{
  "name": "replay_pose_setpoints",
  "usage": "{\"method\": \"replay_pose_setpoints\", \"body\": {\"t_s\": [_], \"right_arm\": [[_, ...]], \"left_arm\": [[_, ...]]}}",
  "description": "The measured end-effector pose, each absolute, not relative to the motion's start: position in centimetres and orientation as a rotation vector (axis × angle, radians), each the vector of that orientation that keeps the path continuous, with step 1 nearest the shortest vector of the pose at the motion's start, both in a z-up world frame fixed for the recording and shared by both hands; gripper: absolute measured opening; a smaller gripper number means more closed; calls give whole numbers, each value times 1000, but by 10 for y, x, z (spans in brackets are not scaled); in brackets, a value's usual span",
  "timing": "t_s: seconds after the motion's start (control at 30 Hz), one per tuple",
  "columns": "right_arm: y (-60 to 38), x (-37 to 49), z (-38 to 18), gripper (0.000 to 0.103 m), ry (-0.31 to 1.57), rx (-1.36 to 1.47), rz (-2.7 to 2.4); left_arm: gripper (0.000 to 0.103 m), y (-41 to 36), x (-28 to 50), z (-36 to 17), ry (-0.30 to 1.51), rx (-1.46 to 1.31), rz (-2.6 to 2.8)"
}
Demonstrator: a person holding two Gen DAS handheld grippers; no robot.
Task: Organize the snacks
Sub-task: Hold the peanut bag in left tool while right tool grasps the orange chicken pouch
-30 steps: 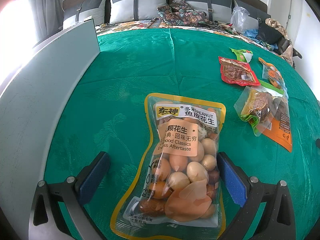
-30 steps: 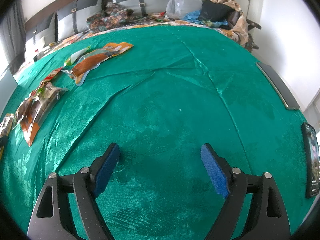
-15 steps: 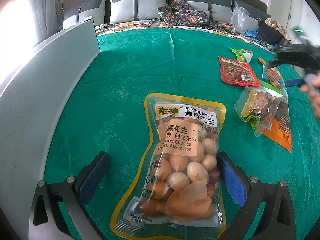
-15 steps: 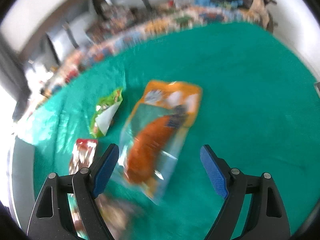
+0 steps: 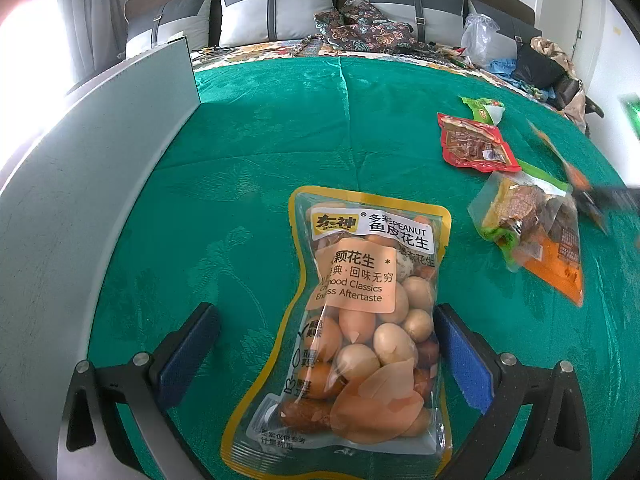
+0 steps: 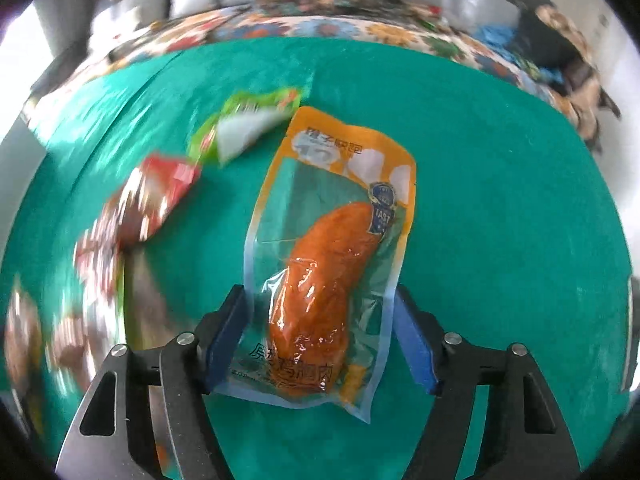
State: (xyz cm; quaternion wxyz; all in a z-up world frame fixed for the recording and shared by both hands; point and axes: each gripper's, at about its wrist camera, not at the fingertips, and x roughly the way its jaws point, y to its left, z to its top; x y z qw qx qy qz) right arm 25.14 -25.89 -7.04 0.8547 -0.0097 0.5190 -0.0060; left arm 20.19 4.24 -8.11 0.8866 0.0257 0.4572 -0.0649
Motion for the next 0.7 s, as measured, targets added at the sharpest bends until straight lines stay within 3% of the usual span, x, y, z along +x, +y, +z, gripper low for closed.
{"method": "replay_pose_setpoints", "body": {"t_s": [0.23,0.33,0.47,0.7], "right_arm": [[-271,131,-69,73,1033,-199,123],[-275,92,-72,80,974,-201,142],[-291,84,-82,86,916,-38,91],[-287,85,-80,87,914,-36,68]], "left_arm": [[103,42,202,-81,951,53,-135],[103,42,202,-81,951,53,-135],[103,42,202,-81,951,53,-135],[103,42,202,-81,950,53,-135]]}}
